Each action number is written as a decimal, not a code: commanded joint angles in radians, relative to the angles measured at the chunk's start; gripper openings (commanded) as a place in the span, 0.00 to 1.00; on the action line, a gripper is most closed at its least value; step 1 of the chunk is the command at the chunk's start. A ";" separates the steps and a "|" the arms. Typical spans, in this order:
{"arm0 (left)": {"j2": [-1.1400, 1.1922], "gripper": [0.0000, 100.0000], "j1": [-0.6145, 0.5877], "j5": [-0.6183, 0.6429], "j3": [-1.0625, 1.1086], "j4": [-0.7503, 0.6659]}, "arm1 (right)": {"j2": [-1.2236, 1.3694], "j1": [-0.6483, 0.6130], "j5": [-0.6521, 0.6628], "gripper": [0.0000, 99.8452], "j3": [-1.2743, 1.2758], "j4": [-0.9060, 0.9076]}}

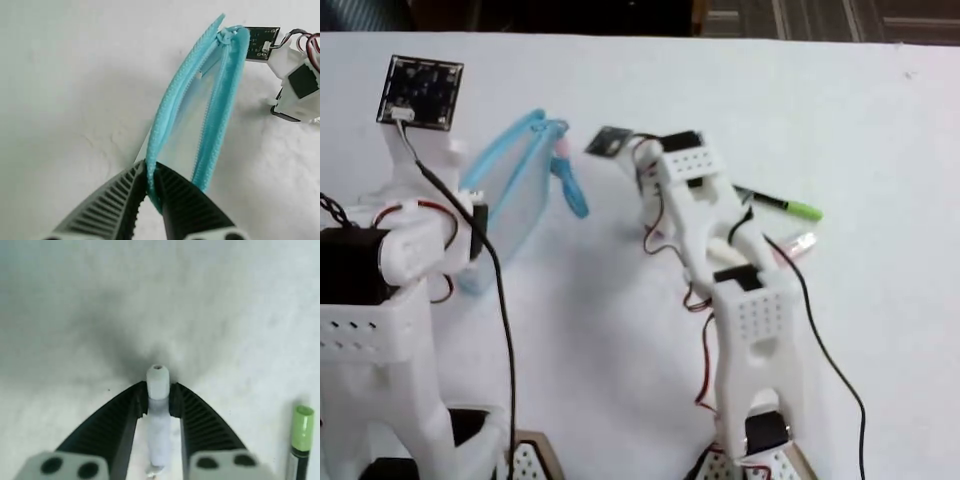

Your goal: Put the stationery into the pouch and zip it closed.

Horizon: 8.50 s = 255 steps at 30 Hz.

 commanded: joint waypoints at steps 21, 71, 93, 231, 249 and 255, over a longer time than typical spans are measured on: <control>0.001 0.02 0.005 0.009 -0.002 0.003 | -0.305 -0.237 -0.802 0.02 -1.158 0.116; 0.001 0.02 0.007 0.041 -0.003 0.003 | -0.321 -0.450 -1.132 0.49 -1.204 0.352; 0.001 0.02 0.008 0.044 -0.003 0.002 | -0.064 0.197 0.035 0.22 -0.491 0.317; 0.001 0.02 0.008 0.046 -0.002 0.003 | -1.311 -0.467 -1.077 0.38 0.809 -1.006; 0.001 0.02 0.008 0.046 -0.002 0.003 | -1.205 0.105 -0.420 0.31 0.617 -0.496; 0.001 0.02 0.008 0.046 -0.002 0.003 | -1.082 0.265 0.023 0.31 0.620 -0.113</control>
